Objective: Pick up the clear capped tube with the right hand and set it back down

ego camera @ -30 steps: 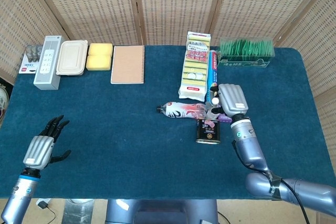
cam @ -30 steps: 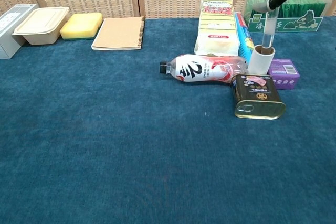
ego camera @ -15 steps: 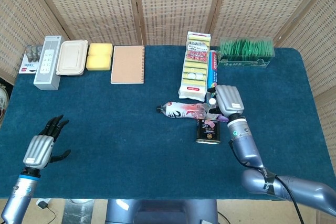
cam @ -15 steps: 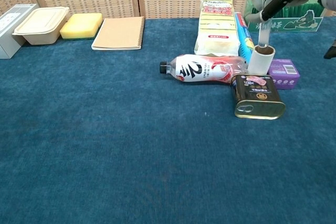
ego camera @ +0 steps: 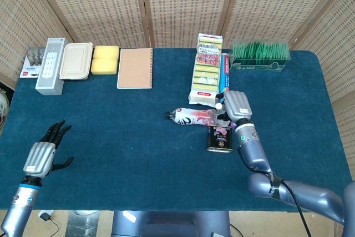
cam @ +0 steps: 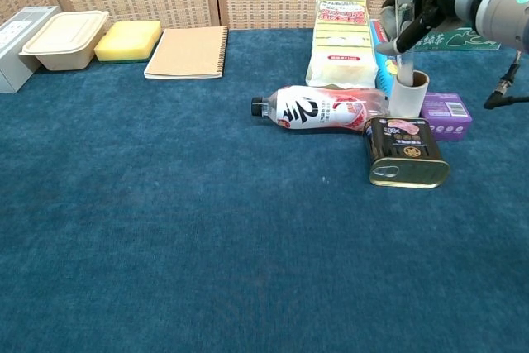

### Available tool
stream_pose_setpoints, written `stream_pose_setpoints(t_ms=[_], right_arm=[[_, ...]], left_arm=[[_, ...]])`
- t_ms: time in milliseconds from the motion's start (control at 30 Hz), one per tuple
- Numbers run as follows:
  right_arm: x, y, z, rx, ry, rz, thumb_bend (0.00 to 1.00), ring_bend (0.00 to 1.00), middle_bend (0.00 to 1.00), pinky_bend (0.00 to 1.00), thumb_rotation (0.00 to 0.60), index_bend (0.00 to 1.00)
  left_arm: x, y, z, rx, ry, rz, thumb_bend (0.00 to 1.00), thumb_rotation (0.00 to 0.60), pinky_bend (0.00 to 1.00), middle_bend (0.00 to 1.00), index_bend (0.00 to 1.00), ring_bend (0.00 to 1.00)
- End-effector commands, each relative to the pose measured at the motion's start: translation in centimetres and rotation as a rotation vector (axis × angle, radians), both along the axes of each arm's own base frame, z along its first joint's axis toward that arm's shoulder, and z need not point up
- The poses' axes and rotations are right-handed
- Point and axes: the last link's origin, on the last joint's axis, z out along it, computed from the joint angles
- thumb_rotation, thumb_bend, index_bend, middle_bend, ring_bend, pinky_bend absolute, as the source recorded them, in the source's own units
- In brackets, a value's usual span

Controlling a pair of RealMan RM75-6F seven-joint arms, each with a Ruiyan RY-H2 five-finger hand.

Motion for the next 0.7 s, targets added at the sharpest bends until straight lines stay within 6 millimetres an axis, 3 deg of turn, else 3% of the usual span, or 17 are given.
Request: stream_pose_setpoints(t_ms=[33, 167, 333, 533, 700], right_arm=[[0.03, -0.13, -0.16, 0.001, -0.003, 0.003, 0.40, 1.00, 0.99, 1.00, 0.600, 0.79], [-0.13, -0.28, -0.24, 0.014, -0.007, 0.010, 0.38, 1.00, 0.96, 0.96, 0.600, 0.79], [-0.45, -0.43, -0.21, 0.020, -0.019, 0.015, 0.38, 0.92, 0.88, 0.81, 0.600, 0.77], [-0.76, -0.43, 0.05, 0.023, -0.023, 0.025, 0.38, 0.75, 0.73, 0.66, 0.600, 0.70], [-0.89, -0.29, 0.45, 0.017, -0.014, 0.037, 0.37, 0.57, 0.56, 0.54, 0.599, 0.58]], left_arm=[[0.00, 0.02, 0.02, 0.001, -0.001, 0.000, 0.20, 0.599, 0.31, 0.04, 0.10, 0.03], [-0.02, 0.04, 0.01, 0.000, -0.001, 0.002, 0.20, 0.600, 0.31, 0.04, 0.10, 0.03], [0.02, 0.03, 0.01, 0.001, -0.003, -0.001, 0.20, 0.600, 0.31, 0.04, 0.10, 0.03], [0.08, -0.03, 0.01, 0.002, -0.004, -0.004, 0.20, 0.599, 0.31, 0.04, 0.10, 0.03], [0.17, -0.15, 0.02, 0.002, -0.005, -0.009, 0.20, 0.600, 0.31, 0.04, 0.10, 0.03]])
